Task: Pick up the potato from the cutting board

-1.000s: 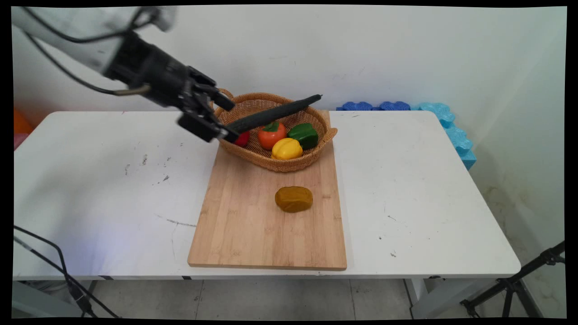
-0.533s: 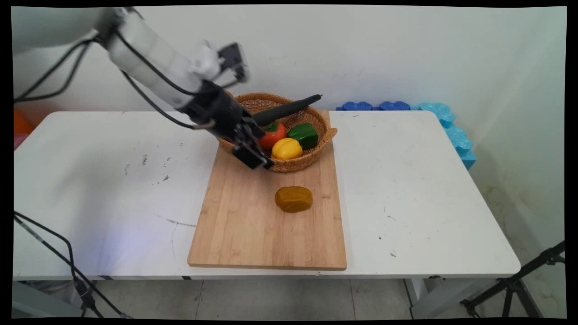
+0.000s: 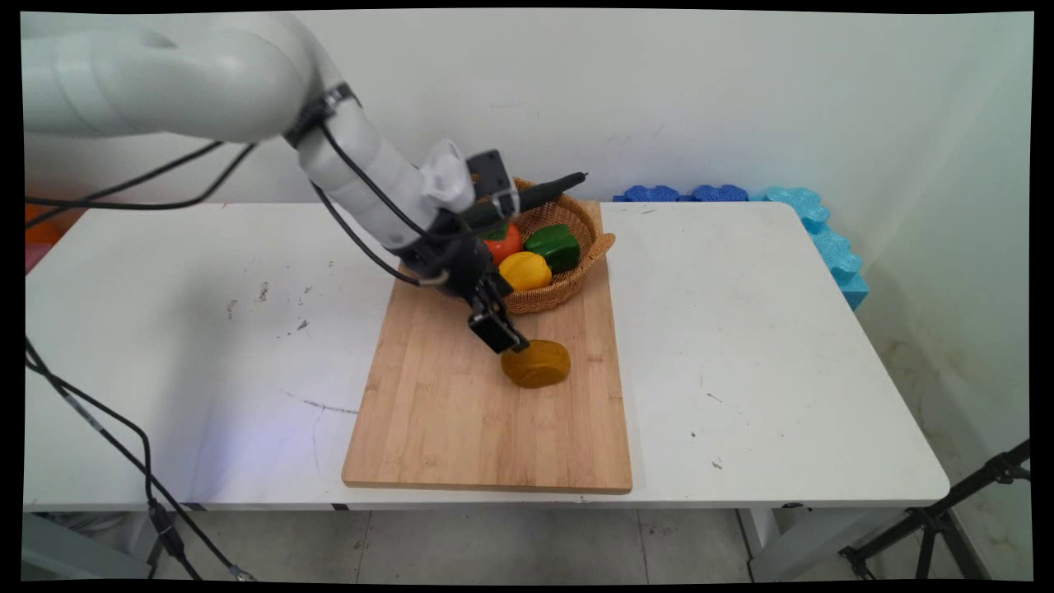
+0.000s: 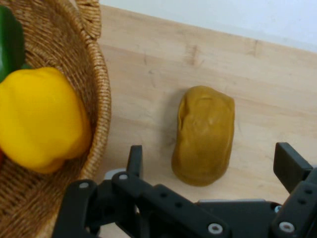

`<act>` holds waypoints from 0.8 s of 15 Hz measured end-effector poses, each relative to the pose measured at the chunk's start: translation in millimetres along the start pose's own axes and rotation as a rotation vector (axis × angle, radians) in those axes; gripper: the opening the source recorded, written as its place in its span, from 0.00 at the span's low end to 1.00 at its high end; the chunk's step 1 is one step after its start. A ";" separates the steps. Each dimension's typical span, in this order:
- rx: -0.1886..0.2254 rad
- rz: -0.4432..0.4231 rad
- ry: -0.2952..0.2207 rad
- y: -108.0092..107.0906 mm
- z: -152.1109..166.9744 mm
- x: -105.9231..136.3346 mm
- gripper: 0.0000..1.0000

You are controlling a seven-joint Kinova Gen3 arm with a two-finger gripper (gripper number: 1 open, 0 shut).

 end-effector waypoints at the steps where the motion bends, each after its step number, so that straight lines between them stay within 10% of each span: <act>1: 0.001 0.004 -0.006 0.3 5.7 1.1 1.00; 12: -0.007 0.039 -0.058 5.8 67.5 11.3 1.00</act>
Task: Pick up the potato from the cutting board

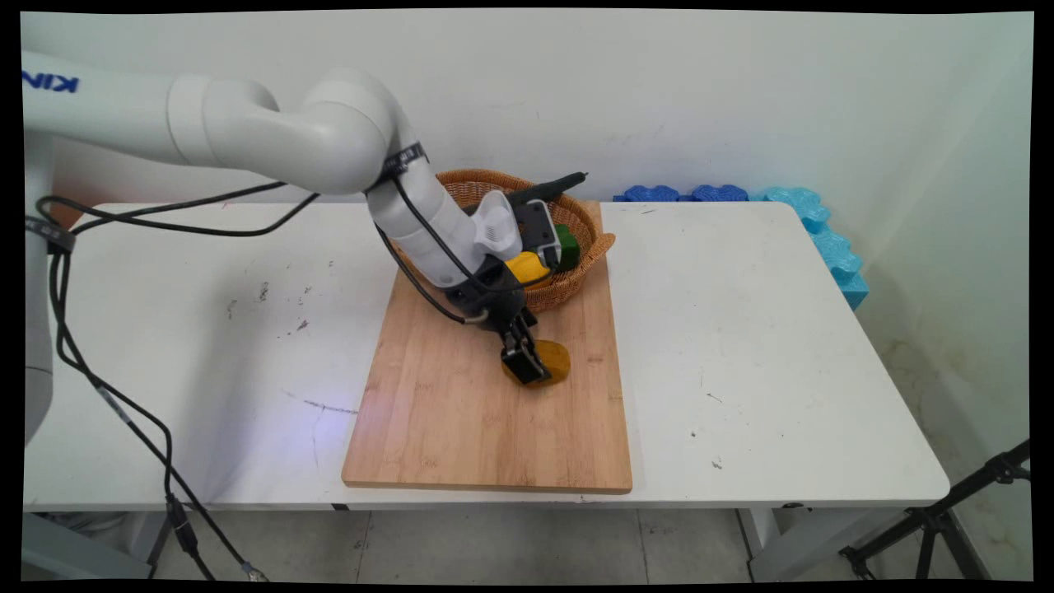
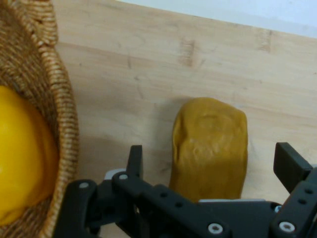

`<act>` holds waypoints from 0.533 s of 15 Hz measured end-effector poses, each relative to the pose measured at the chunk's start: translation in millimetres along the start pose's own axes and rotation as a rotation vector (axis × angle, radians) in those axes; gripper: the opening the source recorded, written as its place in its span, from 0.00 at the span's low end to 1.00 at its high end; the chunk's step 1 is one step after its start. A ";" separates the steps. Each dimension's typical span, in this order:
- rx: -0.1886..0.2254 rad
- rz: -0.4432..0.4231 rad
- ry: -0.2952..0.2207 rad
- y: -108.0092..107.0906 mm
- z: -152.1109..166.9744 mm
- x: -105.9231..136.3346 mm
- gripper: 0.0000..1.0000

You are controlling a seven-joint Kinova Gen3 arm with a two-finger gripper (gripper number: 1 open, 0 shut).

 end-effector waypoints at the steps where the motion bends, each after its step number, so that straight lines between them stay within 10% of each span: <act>1: 0.000 0.005 -0.001 0.3 3.8 1.2 1.00; 4: 0.002 0.024 -0.006 1.4 13.9 4.1 1.00; 5: 0.003 0.030 -0.009 1.8 16.4 4.7 0.00; 8: 0.004 0.047 -0.013 3.2 20.2 5.9 0.00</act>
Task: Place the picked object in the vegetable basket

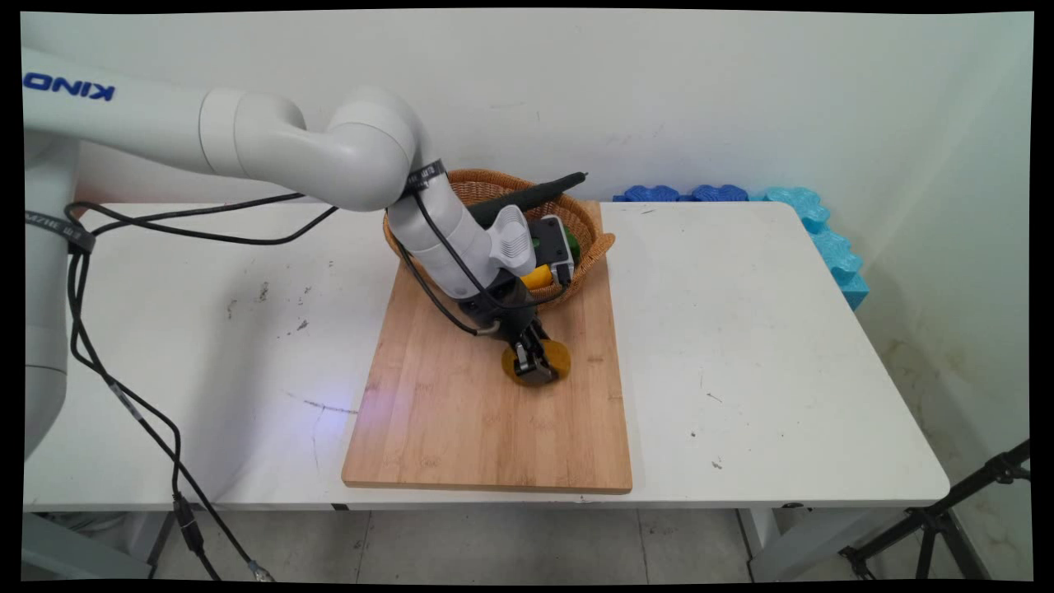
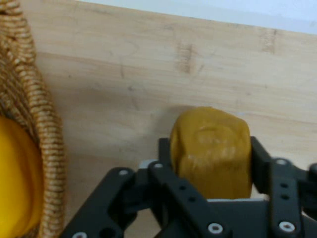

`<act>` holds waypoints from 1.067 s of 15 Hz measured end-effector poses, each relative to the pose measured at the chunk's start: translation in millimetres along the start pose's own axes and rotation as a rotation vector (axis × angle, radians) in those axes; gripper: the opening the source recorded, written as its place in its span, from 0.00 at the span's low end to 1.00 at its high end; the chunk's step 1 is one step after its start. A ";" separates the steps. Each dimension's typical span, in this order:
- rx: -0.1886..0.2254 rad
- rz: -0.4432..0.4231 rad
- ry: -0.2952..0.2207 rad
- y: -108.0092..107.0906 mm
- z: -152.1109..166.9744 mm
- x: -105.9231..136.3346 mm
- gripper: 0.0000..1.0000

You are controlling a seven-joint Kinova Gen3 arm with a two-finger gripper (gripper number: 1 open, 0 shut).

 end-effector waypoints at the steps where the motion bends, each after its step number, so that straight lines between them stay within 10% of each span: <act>1: 0.000 0.007 0.000 0.8 0.4 0.6 0.00; 9: -0.004 0.042 0.040 3.0 -35.3 8.0 0.00; 16: 0.021 0.033 0.111 -30.3 -131.4 20.6 0.00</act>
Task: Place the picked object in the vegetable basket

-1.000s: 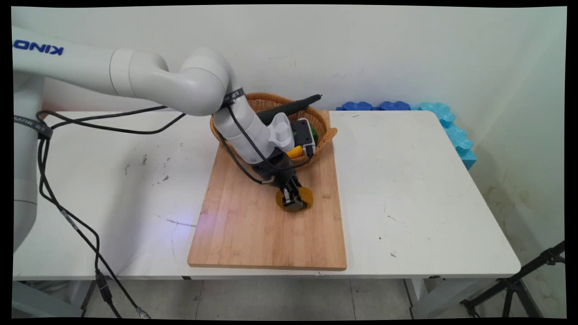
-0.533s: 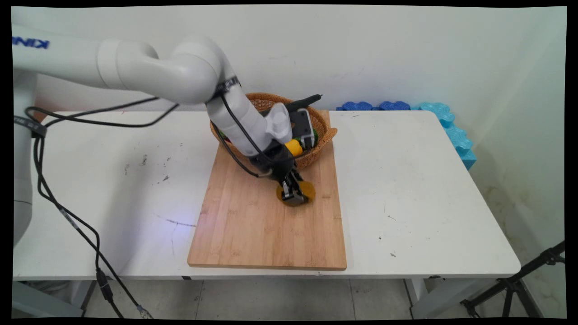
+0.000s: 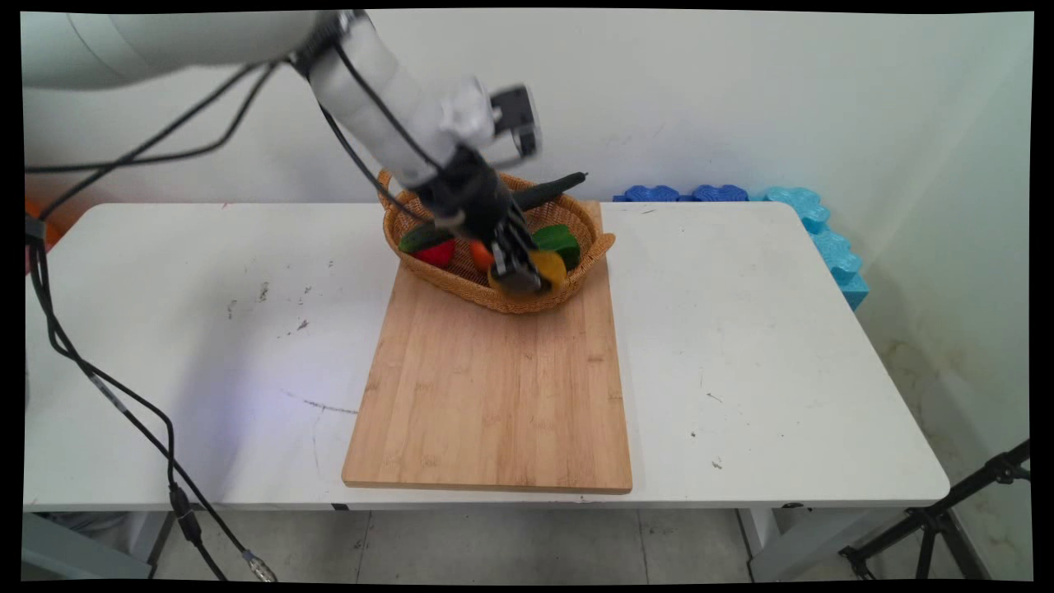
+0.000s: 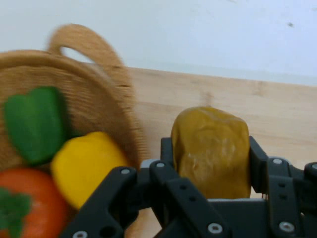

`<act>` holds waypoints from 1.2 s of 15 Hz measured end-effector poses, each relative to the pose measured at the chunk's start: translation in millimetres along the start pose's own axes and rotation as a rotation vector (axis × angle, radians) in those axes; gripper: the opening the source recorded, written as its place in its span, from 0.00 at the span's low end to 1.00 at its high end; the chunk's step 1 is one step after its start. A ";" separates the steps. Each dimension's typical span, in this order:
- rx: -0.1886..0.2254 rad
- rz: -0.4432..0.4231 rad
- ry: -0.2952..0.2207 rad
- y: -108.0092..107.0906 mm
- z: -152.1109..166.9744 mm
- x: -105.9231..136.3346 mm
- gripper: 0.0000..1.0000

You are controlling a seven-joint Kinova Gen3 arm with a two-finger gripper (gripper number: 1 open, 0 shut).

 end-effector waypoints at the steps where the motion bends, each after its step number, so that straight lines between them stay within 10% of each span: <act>1: 0.012 -0.009 0.006 -10.3 -11.6 2.4 0.00; 8: 0.148 -0.104 -0.018 -94.2 -45.3 -1.4 0.00; 18: 0.308 -0.256 -0.148 -196.4 -12.9 -47.8 0.00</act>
